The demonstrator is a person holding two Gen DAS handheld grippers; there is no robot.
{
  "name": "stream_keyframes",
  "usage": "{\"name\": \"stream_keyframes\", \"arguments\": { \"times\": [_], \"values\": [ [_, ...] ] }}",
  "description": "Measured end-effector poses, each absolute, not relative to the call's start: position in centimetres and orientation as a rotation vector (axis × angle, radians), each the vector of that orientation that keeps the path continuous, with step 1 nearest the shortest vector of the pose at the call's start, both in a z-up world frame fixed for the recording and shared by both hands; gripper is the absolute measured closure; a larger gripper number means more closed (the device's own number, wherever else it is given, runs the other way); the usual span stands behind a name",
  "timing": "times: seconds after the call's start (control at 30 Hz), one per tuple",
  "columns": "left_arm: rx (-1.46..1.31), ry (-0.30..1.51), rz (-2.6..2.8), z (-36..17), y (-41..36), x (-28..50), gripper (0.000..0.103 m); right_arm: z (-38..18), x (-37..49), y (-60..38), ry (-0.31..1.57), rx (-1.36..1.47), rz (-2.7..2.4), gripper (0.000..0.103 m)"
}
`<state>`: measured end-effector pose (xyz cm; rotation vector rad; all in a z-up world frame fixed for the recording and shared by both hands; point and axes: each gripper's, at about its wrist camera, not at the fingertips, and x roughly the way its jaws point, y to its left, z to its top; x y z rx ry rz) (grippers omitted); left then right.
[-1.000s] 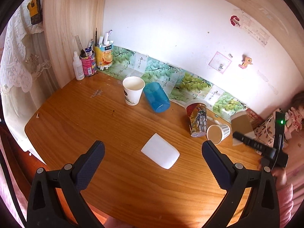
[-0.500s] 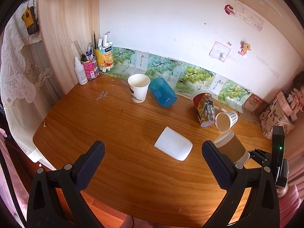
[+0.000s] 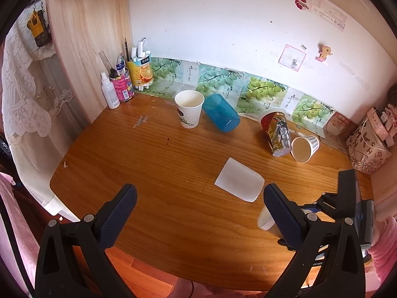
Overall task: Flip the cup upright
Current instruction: 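Lift the brown-sleeved cup with the right gripper and carry it over the desk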
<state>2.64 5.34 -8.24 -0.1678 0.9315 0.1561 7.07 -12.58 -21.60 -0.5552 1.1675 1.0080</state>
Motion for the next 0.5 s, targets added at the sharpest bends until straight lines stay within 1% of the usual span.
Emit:
{"name": "stream_keyframes", "arguments": {
  "times": [0.17, 0.3, 0.5],
  "values": [
    [-0.202, 0.951, 0.112, -8.6, 5.7, 2.7, 0.001, -22.7, 5.5, -11.0, 1.165, -0.704, 1.117, 0.030],
    [-0.187, 0.961, 0.110, -8.8, 5.6, 2.9, 0.001, -23.8, 4.0, -9.8, 1.149, -0.881, 1.208, 0.030],
    [-0.146, 0.965, 0.084, -9.1, 5.2, 2.9, 0.001, -24.5, 3.0, -8.6, 1.110, -1.013, 1.269, 0.030]
  ]
}}
